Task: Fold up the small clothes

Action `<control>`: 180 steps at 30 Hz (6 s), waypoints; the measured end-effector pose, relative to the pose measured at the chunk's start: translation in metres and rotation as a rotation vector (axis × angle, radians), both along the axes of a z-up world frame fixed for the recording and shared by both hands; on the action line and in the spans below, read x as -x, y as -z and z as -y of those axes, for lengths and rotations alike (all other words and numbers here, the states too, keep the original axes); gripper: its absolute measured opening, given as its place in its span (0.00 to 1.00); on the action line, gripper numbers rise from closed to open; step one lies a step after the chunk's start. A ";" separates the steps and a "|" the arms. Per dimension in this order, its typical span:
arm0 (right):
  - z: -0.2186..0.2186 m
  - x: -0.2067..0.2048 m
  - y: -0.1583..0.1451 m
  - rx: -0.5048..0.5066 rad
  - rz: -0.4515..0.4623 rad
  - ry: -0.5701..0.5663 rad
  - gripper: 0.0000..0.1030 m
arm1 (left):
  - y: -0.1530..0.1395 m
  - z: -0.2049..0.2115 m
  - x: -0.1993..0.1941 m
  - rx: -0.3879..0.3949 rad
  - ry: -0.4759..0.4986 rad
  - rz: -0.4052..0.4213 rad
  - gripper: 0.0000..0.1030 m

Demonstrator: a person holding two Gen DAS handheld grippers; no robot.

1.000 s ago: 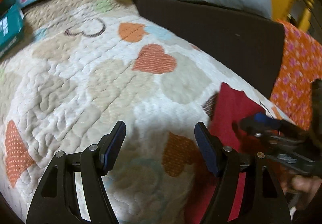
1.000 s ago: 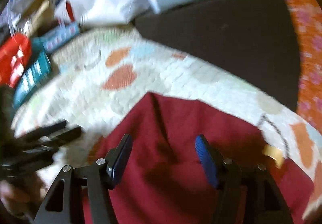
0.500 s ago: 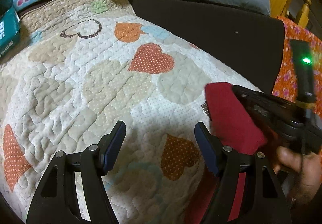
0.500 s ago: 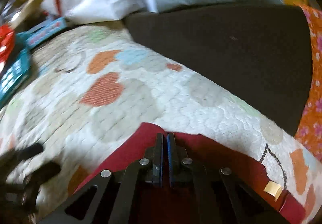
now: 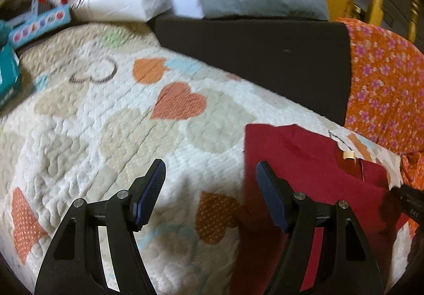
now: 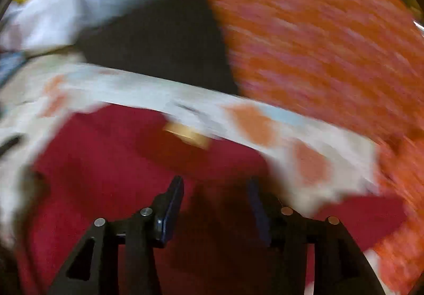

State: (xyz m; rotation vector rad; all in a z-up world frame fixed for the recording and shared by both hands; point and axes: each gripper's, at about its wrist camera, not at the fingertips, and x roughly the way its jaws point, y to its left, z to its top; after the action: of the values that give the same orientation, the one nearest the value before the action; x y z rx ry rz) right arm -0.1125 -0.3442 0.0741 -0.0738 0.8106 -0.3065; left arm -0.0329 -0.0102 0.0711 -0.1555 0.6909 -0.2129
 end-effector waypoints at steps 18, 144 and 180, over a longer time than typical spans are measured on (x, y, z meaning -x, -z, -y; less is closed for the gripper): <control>0.061 0.009 0.034 -0.126 -0.007 0.159 0.06 | 0.000 0.028 0.010 -0.107 0.103 0.040 0.70; 0.107 0.027 0.030 -0.418 0.096 0.206 0.14 | 0.027 0.063 -0.023 -0.025 0.197 -0.285 0.25; -0.286 0.196 0.063 -0.795 -0.311 -0.747 0.48 | -0.058 -0.058 0.136 0.003 0.226 -0.201 0.36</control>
State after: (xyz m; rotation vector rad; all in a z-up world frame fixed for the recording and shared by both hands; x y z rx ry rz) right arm -0.3083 -0.0581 0.0108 0.3261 1.1002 0.7551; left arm -0.1691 0.0477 0.1288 -0.1018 0.9088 -0.4187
